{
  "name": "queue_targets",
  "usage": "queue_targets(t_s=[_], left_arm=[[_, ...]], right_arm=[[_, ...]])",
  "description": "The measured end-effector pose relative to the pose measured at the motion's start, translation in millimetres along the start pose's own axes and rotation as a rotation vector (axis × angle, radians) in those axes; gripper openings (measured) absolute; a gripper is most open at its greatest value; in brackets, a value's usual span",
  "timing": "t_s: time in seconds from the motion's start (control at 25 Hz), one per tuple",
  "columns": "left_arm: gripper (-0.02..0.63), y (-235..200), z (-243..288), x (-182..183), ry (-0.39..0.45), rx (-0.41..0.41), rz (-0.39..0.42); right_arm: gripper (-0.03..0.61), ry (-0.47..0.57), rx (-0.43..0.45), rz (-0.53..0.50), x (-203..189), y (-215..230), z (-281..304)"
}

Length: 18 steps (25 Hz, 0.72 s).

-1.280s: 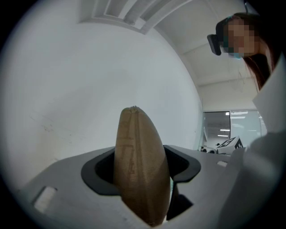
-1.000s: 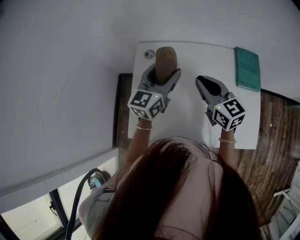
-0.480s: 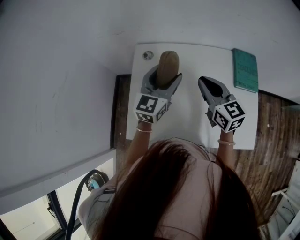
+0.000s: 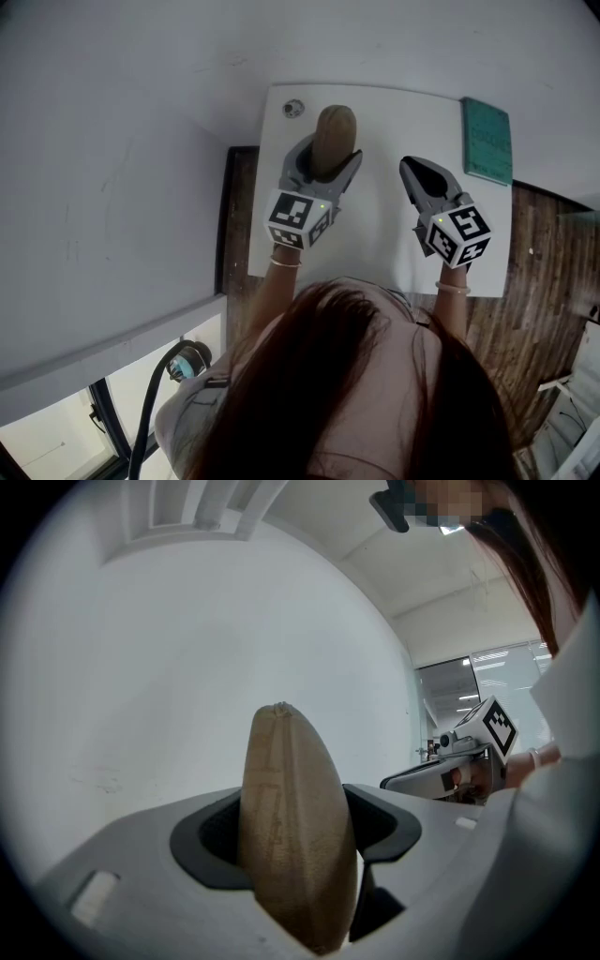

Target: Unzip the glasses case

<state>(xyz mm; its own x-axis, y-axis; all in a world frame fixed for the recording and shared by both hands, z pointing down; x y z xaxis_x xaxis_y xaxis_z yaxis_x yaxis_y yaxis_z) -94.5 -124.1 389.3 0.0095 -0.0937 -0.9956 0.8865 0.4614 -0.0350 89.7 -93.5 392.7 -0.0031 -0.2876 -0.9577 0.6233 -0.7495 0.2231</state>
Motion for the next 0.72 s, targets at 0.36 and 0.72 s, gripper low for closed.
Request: queue_targets(t_s=[0.36,0.72], left_arm=[[0.299,6,-1,4,0.006,-0.018,-0.004],[0.299,13,-1,7,0.003,-0.039,0.004]], right_arm=[[0.003,-0.006,-0.003,-0.008,-2,-1,-7],[0.003,0.0,-0.011,0.003,-7,-2,-16]])
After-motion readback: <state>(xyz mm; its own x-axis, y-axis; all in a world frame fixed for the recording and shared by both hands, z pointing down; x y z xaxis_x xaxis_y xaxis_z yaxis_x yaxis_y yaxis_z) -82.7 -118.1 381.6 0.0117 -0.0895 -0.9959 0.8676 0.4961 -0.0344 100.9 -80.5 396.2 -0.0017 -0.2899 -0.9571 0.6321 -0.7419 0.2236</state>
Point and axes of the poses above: the fingertips, and each gripper's own axes: z forward along the fingers, y to its right, x out of its top, the point moved 6 cm from there along -z, backward along the fingers, and after that the axes turned 12 degrees about x, right-handed, at the moved point
